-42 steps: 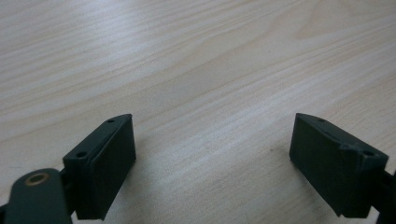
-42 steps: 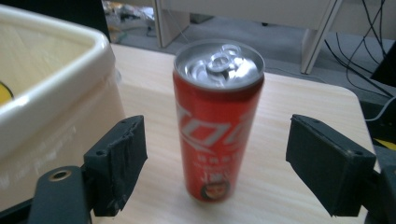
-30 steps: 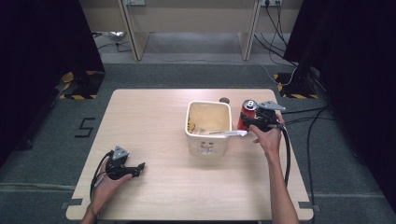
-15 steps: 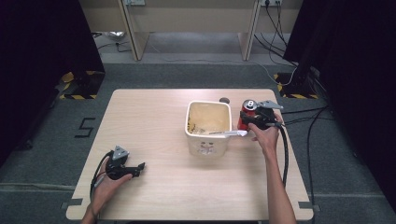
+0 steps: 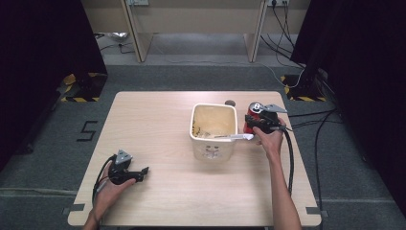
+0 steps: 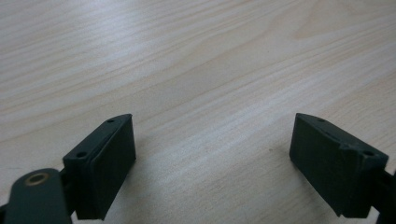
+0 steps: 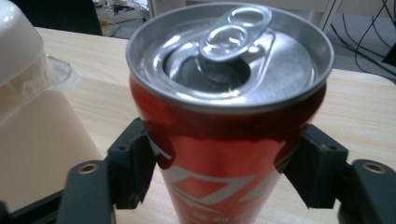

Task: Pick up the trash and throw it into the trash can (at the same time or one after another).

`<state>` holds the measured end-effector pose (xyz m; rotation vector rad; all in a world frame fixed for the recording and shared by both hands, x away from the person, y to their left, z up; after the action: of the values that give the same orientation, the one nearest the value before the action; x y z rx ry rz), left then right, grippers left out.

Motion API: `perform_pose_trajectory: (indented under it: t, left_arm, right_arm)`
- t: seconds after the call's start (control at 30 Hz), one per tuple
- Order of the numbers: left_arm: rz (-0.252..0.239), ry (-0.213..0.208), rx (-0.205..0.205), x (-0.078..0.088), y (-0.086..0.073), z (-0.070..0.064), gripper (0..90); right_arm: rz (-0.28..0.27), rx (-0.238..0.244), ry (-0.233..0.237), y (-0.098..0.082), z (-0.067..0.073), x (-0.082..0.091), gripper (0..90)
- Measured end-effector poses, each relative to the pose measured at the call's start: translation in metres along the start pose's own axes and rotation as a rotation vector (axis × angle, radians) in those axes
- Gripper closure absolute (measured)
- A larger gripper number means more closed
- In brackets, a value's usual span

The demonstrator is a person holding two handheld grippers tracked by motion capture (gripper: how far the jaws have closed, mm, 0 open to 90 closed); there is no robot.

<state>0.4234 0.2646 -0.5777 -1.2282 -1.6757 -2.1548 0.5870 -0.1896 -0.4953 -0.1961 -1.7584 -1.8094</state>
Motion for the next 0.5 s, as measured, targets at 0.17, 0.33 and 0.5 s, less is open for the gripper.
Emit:
perform_pose_trajectory:
  t: [0.17,0.33,0.5]
  left_arm:
    - [0.001,0.001,0.0,0.0,0.0,0.0,13.5]
    - [0.0,0.0,0.0,0.0,0.0,0.0,13.5]
    - [0.0,0.0,0.0,0.0,0.0,0.0,13.5]
  right_arm:
    - [0.004,0.022,-0.004,0.0,-0.001,0.002,34.0]
    - [-0.026,0.03,-0.002,0.008,0.001,0.012,34.2]
    - [-0.035,0.046,-0.012,0.015,0.0,0.025,34.3]
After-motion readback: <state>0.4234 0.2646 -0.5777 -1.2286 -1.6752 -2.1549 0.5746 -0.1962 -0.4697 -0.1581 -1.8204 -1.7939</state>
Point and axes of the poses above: each handheld gripper's, and its own axes: x roughly backward along the jaws, y roughly out of its top, z roughly to its left, the point moved 8 cm from there along -x, roughly forward along the jaws, and after that the axes turned 5 degrees about -x, right-handed, at the moved point
